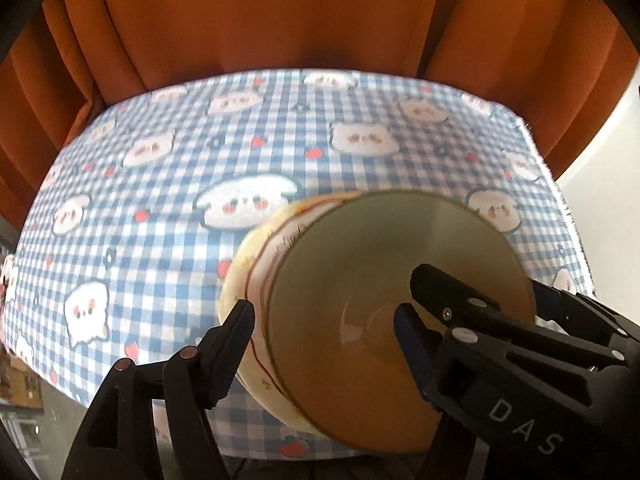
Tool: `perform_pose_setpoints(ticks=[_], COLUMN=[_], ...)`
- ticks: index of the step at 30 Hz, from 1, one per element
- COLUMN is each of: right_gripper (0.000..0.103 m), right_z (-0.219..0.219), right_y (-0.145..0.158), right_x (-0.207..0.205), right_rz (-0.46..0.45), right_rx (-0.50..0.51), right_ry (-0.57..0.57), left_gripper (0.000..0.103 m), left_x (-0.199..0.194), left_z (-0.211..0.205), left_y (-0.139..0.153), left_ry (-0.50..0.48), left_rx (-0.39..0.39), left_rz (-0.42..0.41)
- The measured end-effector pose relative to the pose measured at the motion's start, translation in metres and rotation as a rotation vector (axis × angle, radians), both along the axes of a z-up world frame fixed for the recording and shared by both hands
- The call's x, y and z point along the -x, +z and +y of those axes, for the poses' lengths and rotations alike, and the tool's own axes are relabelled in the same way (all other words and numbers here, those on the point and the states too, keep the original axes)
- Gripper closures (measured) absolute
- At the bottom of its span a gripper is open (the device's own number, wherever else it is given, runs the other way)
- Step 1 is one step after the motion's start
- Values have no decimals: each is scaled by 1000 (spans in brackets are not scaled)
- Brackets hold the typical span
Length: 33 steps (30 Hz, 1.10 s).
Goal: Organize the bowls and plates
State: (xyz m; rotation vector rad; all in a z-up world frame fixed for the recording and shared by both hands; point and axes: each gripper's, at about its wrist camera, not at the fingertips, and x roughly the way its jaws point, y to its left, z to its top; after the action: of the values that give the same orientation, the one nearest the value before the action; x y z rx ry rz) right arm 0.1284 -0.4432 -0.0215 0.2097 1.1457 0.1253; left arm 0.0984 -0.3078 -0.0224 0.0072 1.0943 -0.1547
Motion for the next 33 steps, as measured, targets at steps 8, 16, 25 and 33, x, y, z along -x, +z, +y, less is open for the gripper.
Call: perform_pose_setpoints(ticks=[8,16,25,33], right_gripper=[24,22,20,13], right_z=[25,83,152,173], right_y=[41,49,32,10], right_x=[29,57,97,123], right_rz=[-198,-286,-389,-359], right_rx=[105,118,128,131], right_ry=[-92,-84,-86,-171], left_gripper=[28,17,7,6], left_x=[18,45,77,95], left_z=[42,134,219,262], left_y=[29,33,16,5], left_ry=[-46,7,3,25], left_rx=[40,11,5,16], left_rz=[-177,-302,-353,-349])
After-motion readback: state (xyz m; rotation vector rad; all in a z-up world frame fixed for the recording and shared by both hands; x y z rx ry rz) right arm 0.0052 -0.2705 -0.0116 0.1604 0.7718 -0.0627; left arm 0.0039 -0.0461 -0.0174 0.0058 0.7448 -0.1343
